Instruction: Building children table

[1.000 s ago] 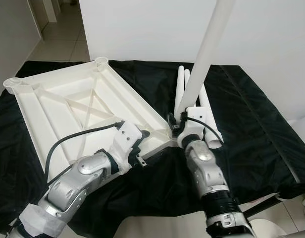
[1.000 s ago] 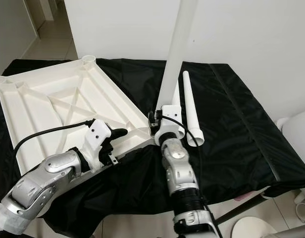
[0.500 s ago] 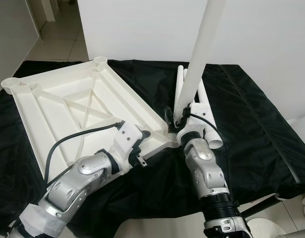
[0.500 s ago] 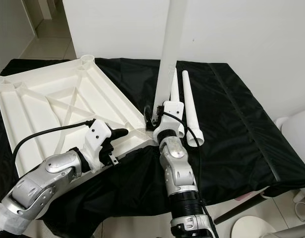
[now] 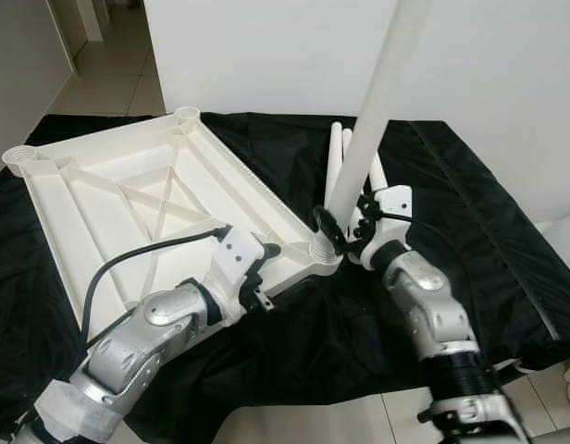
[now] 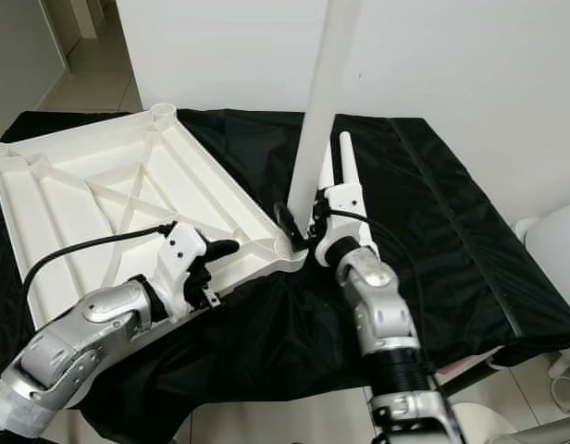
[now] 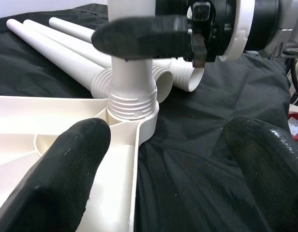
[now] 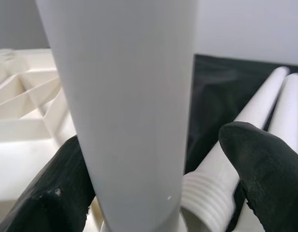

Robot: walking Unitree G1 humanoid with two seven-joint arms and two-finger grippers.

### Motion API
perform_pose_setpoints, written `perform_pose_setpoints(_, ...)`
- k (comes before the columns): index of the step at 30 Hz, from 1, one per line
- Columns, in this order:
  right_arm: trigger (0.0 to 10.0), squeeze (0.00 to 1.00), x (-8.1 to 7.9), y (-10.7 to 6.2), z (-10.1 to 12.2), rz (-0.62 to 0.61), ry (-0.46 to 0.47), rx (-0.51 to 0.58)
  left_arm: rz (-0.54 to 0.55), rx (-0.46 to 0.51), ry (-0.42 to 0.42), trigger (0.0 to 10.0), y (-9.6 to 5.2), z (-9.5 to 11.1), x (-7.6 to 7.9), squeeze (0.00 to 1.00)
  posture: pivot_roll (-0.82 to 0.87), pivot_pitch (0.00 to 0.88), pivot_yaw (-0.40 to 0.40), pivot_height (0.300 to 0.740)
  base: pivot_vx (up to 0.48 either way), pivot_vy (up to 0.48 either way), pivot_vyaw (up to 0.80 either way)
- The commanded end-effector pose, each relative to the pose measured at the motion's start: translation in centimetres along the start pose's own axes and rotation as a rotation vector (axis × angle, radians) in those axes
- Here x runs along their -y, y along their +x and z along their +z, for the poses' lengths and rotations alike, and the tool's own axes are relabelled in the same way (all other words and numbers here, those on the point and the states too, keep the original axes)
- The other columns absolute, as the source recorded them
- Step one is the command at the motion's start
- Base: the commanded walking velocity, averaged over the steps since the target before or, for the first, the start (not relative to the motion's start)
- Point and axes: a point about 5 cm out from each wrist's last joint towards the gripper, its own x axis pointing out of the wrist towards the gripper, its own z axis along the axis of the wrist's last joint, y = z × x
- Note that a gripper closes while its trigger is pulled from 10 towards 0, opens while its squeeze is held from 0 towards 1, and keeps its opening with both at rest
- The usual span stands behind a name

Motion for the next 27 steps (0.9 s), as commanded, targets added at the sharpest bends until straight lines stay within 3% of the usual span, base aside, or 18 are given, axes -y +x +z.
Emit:
perform_pose_setpoints(1,10.0,0.0,-0.1,0.2,-0.4,0.063,-0.015,-0.019,-0.167,0.005,0.018,10.0,-0.1,0.5,0.8,0.0,0.03,0.049,-0.039,0.74,0.0,0.0,0.0)
perform_pose_setpoints(7,10.0,0.0,0.5,0.8,-1.1,0.174,-0.078,-0.067,-0.173,0.01,0.018,10.0,0.1,0.6,1.0,0.0,0.03,0.053,-0.035,0.74,0.0,0.0,0.0)
perform_pose_setpoints(12,10.0,0.0,0.7,1.5,-1.0,0.22,-0.078,-0.082,-0.179,0.012,0.013,10.0,0.2,0.6,1.2,0.0,0.03,0.064,-0.034,0.74,0.0,0.0,0.0)
perform_pose_setpoints(13,7.0,0.0,0.9,1.8,-0.9,0.228,-0.072,-0.092,-0.182,0.014,0.011,10.0,0.2,0.7,1.3,0.0,0.03,0.069,-0.034,0.74,0.0,0.0,0.0)
perform_pose_setpoints(15,7.0,0.0,1.0,2.1,-0.9,0.232,-0.069,-0.098,-0.183,0.015,0.01,10.0,0.2,0.7,1.3,0.0,0.03,0.069,-0.034,0.74,0.0,0.0,0.0)
perform_pose_setpoints(16,2.6,0.0,1.1,2.2,-1.1,0.241,-0.077,-0.111,-0.184,0.015,0.007,10.0,0.2,0.7,1.4,0.0,0.04,0.077,-0.039,0.74,0.0,0.0,0.0)
perform_pose_setpoints(17,2.6,0.0,1.2,2.1,-1.2,0.245,-0.079,-0.121,-0.184,0.015,0.005,10.0,0.2,0.7,1.5,0.0,0.04,0.077,-0.039,0.74,0.0,0.0,0.0)
perform_pose_setpoints(18,0.7,0.0,1.3,2.1,-1.4,0.25,-0.081,-0.129,-0.184,0.015,0.004,10.0,0.2,0.7,1.5,0.0,0.04,0.077,-0.039,0.74,0.0,0.0,0.0)
perform_pose_setpoints(20,0.7,0.0,1.4,2.1,-1.6,0.253,-0.081,-0.133,-0.184,0.015,0.003,10.0,0.2,0.7,1.5,0.0,0.04,0.077,-0.039,0.74,0.0,0.0,0.0)
perform_pose_setpoints(21,0.0,0.0,1.5,2.0,-1.7,0.26,-0.08,-0.136,-0.183,0.014,0.002,10.0,0.1,0.7,1.5,0.0,0.04,0.083,-0.042,0.74,0.0,0.0,0.0)
perform_pose_setpoints(27,0.0,0.0,2.1,1.4,-2.2,0.268,-0.069,-0.145,-0.183,0.015,-0.004,10.0,0.1,0.6,1.6,0.0,0.03,0.082,-0.04,0.74,0.0,0.0,0.0)
